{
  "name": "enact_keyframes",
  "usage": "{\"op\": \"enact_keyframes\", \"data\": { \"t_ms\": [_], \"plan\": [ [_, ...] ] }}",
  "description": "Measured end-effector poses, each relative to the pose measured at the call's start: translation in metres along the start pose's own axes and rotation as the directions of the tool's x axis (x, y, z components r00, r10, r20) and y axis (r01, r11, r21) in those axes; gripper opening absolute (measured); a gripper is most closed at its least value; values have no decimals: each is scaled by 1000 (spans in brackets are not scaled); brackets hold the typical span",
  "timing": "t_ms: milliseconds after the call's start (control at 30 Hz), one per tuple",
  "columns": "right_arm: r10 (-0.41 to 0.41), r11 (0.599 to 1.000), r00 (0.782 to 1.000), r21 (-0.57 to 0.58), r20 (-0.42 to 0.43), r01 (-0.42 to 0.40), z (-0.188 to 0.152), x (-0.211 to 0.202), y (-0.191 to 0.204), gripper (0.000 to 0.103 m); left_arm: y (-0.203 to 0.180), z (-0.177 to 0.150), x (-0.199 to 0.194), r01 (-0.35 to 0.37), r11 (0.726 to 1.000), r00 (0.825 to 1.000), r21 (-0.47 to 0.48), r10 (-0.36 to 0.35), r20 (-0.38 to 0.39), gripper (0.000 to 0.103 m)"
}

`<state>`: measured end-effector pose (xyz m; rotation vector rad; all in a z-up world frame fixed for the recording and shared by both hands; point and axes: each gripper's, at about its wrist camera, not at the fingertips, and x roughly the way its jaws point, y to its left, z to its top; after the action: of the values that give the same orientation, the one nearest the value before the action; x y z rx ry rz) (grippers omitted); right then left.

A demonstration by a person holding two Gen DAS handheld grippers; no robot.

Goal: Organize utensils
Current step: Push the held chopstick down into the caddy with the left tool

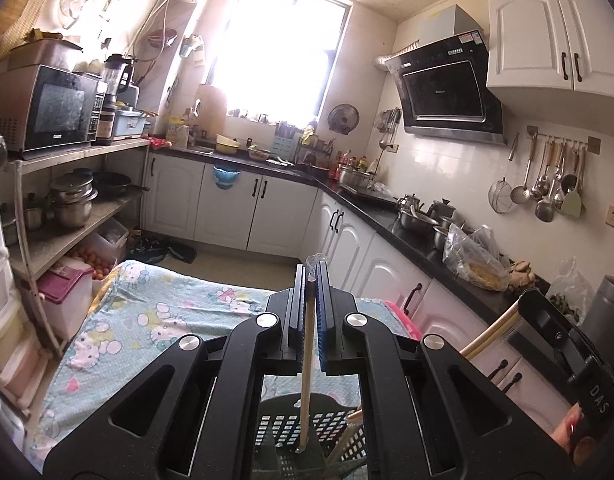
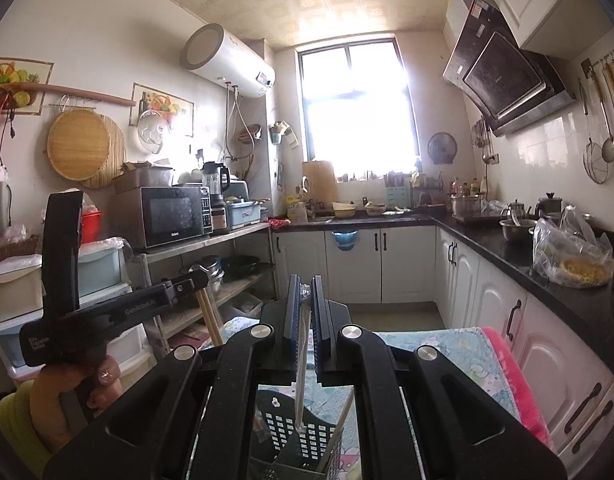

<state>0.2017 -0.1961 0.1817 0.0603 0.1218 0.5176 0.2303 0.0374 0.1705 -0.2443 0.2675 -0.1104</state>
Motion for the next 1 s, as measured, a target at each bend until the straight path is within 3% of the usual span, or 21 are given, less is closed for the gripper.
{"op": "enact_keyframes", "data": {
  "t_ms": [1000],
  "plan": [
    [-17, 998, 989, 59, -147, 26, -57, 40, -3, 6, 6, -53, 38, -17, 999, 993, 36, 21, -120, 2]
  ]
}}
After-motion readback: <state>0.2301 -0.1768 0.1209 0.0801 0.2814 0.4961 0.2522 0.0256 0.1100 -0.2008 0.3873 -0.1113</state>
